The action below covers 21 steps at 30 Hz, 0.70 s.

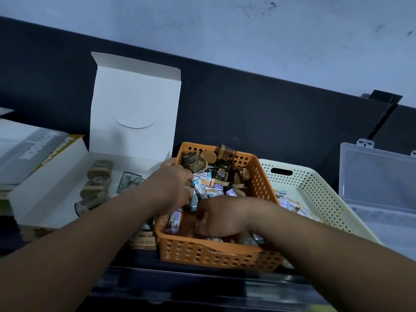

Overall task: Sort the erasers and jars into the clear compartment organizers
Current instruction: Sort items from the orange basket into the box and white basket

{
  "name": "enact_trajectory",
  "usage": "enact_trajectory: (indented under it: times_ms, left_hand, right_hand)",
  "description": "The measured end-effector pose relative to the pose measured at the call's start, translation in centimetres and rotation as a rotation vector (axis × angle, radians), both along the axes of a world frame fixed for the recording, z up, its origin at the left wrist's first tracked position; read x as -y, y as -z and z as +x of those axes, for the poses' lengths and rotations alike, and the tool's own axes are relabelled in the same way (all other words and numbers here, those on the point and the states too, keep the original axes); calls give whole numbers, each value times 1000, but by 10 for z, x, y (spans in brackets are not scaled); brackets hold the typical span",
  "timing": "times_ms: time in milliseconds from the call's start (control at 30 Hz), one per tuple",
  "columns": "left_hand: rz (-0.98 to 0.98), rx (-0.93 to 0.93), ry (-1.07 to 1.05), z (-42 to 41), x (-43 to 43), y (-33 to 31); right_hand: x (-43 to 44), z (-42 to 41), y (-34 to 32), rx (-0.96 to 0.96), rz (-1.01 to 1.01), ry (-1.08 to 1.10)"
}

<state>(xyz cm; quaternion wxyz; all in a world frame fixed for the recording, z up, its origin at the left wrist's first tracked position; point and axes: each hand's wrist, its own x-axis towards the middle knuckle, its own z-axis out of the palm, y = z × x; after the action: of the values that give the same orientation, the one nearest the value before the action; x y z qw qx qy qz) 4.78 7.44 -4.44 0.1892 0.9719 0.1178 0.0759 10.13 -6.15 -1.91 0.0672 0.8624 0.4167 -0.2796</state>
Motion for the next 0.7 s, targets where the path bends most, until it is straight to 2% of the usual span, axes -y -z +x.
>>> enact_trajectory:
  times_ms: [167,267,433,567,700]
  left_hand:
    - [-31,20,22,-3,-2,1]
    - [-51,15,24,-2,-3,2]
    - [-50,14,30,-1,-4,3]
    - [-45,25,21,-1,-2,3]
    - [-22,17,3,0,-1,1]
  right_hand:
    - [-1,8,10,-120,45,50]
    - [6,18,15,-176,152,50]
    - [13,31,17,-284,322,166]
    - [25,42,-1,-321,544,280]
    - [55,59,-26,-291,871,484]
